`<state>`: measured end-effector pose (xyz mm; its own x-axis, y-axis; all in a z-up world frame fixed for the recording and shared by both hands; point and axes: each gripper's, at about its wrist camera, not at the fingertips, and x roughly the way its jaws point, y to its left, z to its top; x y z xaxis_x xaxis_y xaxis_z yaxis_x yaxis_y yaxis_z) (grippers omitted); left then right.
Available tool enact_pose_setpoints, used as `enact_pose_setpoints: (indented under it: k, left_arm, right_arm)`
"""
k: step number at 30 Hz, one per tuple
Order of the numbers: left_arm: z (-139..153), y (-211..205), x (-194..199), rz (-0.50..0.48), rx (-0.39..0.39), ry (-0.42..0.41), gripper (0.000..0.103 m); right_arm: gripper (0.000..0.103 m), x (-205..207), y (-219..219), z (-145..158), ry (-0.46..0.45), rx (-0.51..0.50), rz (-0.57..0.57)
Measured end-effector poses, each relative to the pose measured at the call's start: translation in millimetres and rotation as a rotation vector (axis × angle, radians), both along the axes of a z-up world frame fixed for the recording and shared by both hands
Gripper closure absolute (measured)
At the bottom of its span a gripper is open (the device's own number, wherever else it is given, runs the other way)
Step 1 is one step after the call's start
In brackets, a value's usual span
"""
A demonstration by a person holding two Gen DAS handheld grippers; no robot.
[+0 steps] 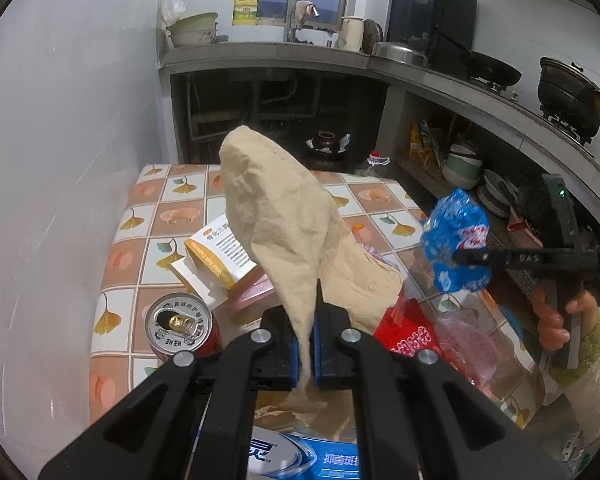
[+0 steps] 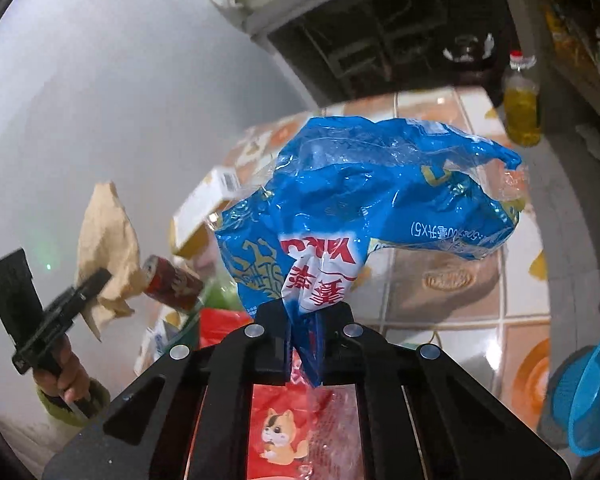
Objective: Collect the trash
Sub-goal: 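Lift the brown paper with the left tool while the right tool grasps the blue snack bag, then carry both items to the blue wastebasket and open both tools to drop them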
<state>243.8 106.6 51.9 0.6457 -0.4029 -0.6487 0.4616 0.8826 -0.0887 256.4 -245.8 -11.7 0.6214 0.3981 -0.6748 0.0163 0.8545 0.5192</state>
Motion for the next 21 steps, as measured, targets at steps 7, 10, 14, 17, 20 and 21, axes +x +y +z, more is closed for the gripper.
enact_pose_setpoints:
  k: [7, 10, 14, 17, 20, 21]
  left_arm:
    - [19.0, -11.2, -14.9, -0.036, -0.034, -0.029, 0.098]
    - [30.1, -29.5, -19.8, -0.092, -0.063, -0.031, 0.098]
    - [42.2, -86.9, -22.6, -0.236, -0.085, 0.002, 0.098]
    - [45.0, -148.7, -19.5, -0.377, -0.108, 0.082, 0.098]
    - [37.3, -218.0, -12.4, -0.506, -0.126, 0.229, 0.098]
    - [33.9, -236.6, -11.6, -0.534, -0.127, 0.27, 0.098]
  right_arm:
    - [0.099, -38.5, -10.3, 38.8, -0.112, 0.036, -0.042]
    - [0.099, -72.1, -20.7, 49.9, -0.142, 0.016, -0.114]
    - [0.1, -128.5, -42.8, 53.9, -0.17, 0.032, -0.223]
    - [0.1, -176.3, -70.2, 39.6, -0.171, 0.112, -0.328]
    - [0.1, -221.4, -103.1, 12.6, -0.151, 0.18, -0.459]
    - [0.099, -236.0, -114.2, 1.4, -0.145, 0.209, -0.504]
